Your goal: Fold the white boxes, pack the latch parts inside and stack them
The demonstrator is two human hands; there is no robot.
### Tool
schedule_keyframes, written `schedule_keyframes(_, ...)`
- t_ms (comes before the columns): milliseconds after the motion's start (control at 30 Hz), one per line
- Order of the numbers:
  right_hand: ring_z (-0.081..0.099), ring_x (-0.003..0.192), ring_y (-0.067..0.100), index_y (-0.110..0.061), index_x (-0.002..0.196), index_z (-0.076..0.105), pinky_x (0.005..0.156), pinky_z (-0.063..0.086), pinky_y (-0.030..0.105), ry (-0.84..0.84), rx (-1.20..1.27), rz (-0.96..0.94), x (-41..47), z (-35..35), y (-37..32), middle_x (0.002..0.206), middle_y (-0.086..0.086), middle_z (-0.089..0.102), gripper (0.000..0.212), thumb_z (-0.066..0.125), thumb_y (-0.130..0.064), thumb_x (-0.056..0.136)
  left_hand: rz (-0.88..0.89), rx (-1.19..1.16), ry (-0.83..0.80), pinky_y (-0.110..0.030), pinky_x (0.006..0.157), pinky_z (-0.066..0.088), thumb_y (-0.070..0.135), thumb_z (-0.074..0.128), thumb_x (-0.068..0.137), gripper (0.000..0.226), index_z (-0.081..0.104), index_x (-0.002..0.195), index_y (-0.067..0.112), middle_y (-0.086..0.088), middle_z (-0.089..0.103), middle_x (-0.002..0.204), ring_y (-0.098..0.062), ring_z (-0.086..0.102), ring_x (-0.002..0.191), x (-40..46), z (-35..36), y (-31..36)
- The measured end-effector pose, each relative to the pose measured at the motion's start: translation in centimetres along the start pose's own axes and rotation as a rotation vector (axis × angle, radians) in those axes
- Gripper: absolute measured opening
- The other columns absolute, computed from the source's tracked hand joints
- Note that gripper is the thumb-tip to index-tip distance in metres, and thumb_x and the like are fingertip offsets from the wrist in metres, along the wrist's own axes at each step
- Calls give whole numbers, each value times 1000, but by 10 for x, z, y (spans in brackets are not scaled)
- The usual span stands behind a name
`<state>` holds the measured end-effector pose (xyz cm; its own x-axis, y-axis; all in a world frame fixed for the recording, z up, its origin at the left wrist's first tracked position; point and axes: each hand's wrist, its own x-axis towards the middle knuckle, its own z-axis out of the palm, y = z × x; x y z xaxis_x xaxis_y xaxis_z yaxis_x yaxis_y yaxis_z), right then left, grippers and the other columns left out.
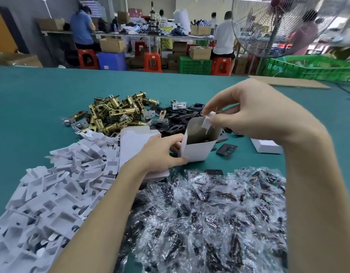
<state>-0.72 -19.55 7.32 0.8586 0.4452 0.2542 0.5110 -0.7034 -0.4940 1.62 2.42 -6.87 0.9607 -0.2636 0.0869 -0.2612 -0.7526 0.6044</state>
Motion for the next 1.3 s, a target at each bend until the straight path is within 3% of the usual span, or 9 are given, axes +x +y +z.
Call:
schedule_keyframes(267, 69, 65, 4, -25, 75, 78, 60, 58, 24, 194, -16, 22, 7, 9, -8, 70, -6, 73, 12, 81, -33, 84, 4, 44, 23, -44, 113, 34, 35, 76, 89, 47, 58, 132, 41, 20, 72, 109, 6, 63, 103, -1, -1, 1)
schedule_keyframes(367, 70, 70, 10, -27, 75, 80, 61, 59, 27, 152, -70, 77, 13, 20, -8, 73, -5, 74, 8, 81, -33, 81, -6, 28, 24, -44, 113, 36, 35, 76, 89, 44, 59, 129, 43, 19, 72, 107, 2, 65, 102, -1, -1, 2)
schedule_keyframes(533, 69, 80, 19, -31, 83, 82, 69, 55, 27, 135, -195, 96, 26, 55, 0, 82, -5, 76, 5, 77, -32, 83, 6, 70, 59, -31, 92, 33, 39, 75, 90, 37, 59, 124, 46, 23, 69, 99, 16, 54, 94, 0, 0, 1)
schedule_keyframes(700, 68, 82, 13, -35, 87, 83, 68, 55, 28, -10, -105, 26, 32, 62, 13, 83, -11, 77, 13, 74, -25, 89, 17, 118, 49, -29, 87, 33, 42, 71, 93, 32, 57, 121, 47, 17, 71, 105, 4, 55, 97, 0, 0, 0)
schedule_keyframes(767, 64, 84, 12, -39, 94, 82, 60, 46, 24, -32, -181, 0, 32, 61, 17, 87, -13, 76, 18, 69, -27, 93, 19, 132, 52, -26, 84, 30, 44, 70, 93, 36, 58, 127, 44, 19, 70, 104, 14, 50, 93, 1, 1, -1)
schedule_keyframes(900, 63, 82, 6, -35, 104, 81, 73, 52, 26, -40, -176, -27, 32, 54, 21, 82, -18, 70, 29, 61, -16, 96, 30, 146, 56, -4, 77, 21, 44, 68, 94, 40, 55, 132, 43, 22, 65, 98, 29, 40, 88, 2, 3, -3)
schedule_keyframes(1000, 61, 77, -8, -34, 94, 80, 67, 44, 8, 120, -32, -14, 31, 43, 28, 77, -25, 67, 25, 62, -18, 94, 19, 138, 55, -22, 81, 27, 43, 68, 94, 41, 54, 132, 42, 20, 68, 105, 19, 48, 89, 1, 3, -3)
schedule_keyframes(1100, 66, 82, -1, -35, 88, 75, 72, 50, 17, 293, 30, 86, 29, 39, 51, 86, -17, 73, 24, 60, -18, 93, 3, 130, 51, -28, 82, 25, 43, 67, 95, 43, 52, 135, 39, 18, 68, 110, 13, 47, 93, 1, 3, -3)
schedule_keyframes(1300, 57, 116, 27, -26, 124, 66, 91, 47, 33, -176, -198, 591, 24, 70, 109, 131, 4, 63, 31, 68, -34, 94, 8, 135, 61, -25, 85, 25, 46, 69, 93, 45, 54, 135, 38, 17, 69, 111, 16, 46, 90, 1, 4, -4)
